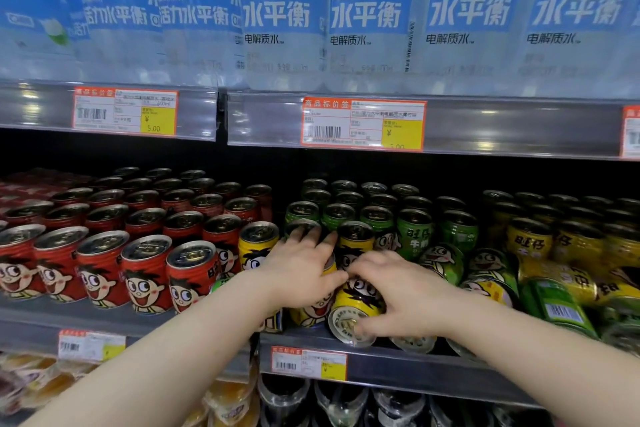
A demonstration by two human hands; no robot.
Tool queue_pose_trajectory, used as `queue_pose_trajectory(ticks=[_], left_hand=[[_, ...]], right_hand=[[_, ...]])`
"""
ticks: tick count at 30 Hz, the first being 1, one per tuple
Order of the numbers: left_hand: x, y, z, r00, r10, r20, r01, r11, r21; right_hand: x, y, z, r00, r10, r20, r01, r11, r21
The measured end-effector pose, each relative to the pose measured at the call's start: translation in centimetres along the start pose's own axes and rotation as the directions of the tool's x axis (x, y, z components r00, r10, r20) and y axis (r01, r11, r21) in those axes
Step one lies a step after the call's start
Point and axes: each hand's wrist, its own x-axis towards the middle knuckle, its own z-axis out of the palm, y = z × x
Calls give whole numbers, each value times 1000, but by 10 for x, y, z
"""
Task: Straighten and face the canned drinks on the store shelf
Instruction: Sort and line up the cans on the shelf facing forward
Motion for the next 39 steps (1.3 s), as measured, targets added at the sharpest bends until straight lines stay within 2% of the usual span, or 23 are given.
queue_pose_trajectory(ticks=[2,6,10,14,17,19,21,23,25,28,31,33,37,39], left_hand=[[1,0,0,1000,3,-4,-3,1000,6],[1,1,-1,1000,10,-19,-10,1000,-7],[2,0,0,999,11,-30,-13,997,-81],[1,-5,-1,996,66,-66,-81,963,-258],[-9,-16,-9,982,54,-182,-137,866,-481],[-23,-30,-16,964,21,-263,-135,895,-424],[-42,-47,-22,969,-4,-248,-67,959,-275],[-60,-60,-22,991,-20,-134,5,994,-111],[-71,-65,-17,998,12,-62,-7,996,90],[-74,-67,-1,997,54,-51,-36,953,300],[-74,-72,6,997,52,-60,-21,901,434],[-73,-76,6,995,64,-70,-29,907,420],[-72,-76,-6,995,64,-70,-46,970,240],[-73,-75,-14,996,42,-75,-29,986,162]], right_hand=[[1,2,1,999,6,-51,-2,996,89],[8,14,-12,998,56,29,-63,927,370],[18,22,-14,993,118,22,-115,885,451],[29,25,-13,969,247,-21,-227,918,325],[39,18,-16,960,254,-115,-228,953,199],[43,1,-22,957,189,-219,-152,973,173],[47,-22,-26,960,63,-274,-20,987,157],[52,-43,-22,970,-97,-221,119,989,88],[59,-57,-14,978,-185,-101,183,983,-32],[67,-67,-2,983,-183,12,182,965,-187],[70,-68,5,985,-170,9,168,958,-233],[69,-67,6,985,-173,-1,169,966,-197],[64,-63,-1,986,-169,3,168,984,-62],[63,-60,-2,988,-155,3,154,987,-51]])
